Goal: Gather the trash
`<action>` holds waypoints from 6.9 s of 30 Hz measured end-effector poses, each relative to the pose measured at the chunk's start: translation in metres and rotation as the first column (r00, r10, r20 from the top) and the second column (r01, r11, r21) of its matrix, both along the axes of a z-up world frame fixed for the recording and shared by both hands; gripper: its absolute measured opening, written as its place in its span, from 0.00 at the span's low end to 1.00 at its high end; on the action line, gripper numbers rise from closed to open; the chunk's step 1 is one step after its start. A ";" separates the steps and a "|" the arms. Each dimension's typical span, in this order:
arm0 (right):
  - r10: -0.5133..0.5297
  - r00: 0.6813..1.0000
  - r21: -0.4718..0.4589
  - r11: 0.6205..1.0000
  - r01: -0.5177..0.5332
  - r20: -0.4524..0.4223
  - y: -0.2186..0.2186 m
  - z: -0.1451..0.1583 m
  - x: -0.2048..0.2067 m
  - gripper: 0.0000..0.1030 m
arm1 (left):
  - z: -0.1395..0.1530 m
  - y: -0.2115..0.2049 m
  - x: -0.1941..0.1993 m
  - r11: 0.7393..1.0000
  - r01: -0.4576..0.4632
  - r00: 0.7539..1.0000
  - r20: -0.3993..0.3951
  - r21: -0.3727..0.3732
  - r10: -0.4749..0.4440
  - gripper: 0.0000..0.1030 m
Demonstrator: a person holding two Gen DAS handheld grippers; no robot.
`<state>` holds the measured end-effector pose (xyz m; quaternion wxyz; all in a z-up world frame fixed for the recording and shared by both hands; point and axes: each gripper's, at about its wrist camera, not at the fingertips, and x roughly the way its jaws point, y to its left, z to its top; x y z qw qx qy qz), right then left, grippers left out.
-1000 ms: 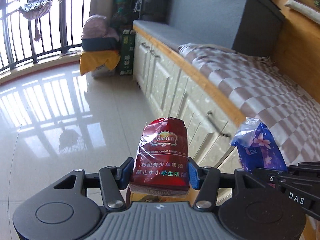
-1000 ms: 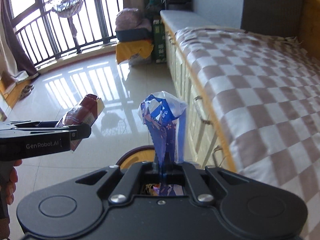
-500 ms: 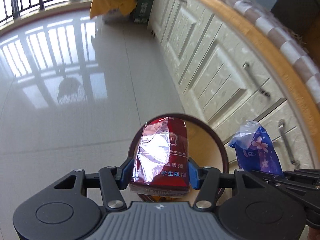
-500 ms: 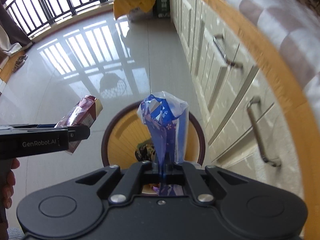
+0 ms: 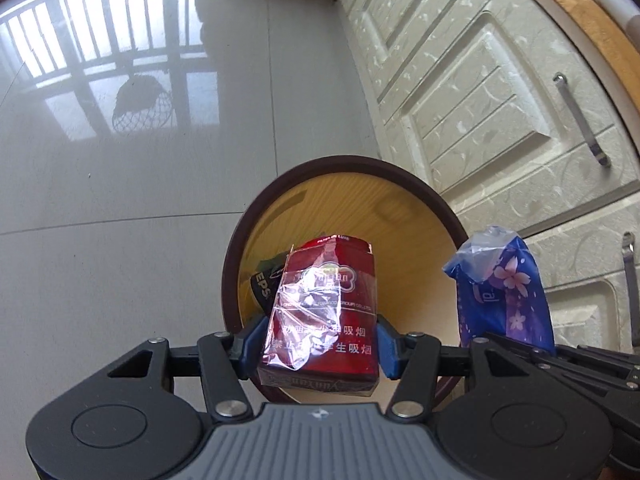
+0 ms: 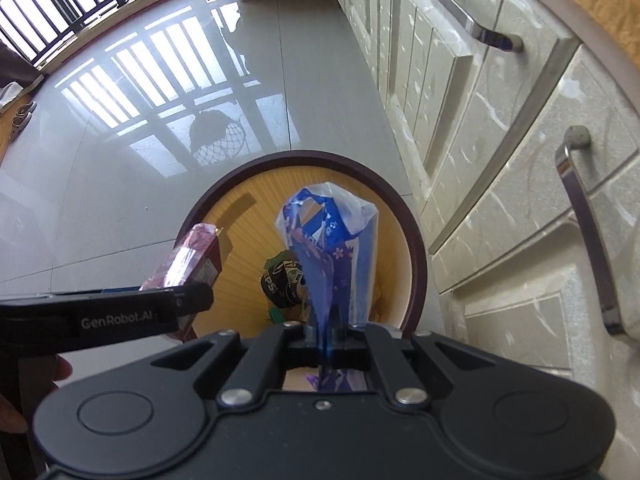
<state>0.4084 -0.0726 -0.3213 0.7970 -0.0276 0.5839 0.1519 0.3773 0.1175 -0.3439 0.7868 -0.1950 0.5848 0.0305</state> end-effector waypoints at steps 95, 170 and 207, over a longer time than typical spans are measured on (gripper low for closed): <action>-0.072 0.895 0.004 0.997 0.078 0.440 -0.100 0.285 -0.189 1.00 | 0.297 -0.036 -0.193 0.954 0.011 0.920 0.371 0.300 -0.128 1.00; -0.081 0.836 -0.009 0.995 0.102 0.543 -0.120 0.320 -0.315 1.00 | 0.323 -0.071 -0.296 0.934 0.005 0.863 0.470 0.358 -0.185 1.00; -0.080 0.836 -0.009 0.995 0.101 0.542 -0.120 0.320 -0.315 1.00 | 0.321 -0.073 -0.296 0.933 0.004 0.863 0.471 0.359 -0.185 1.00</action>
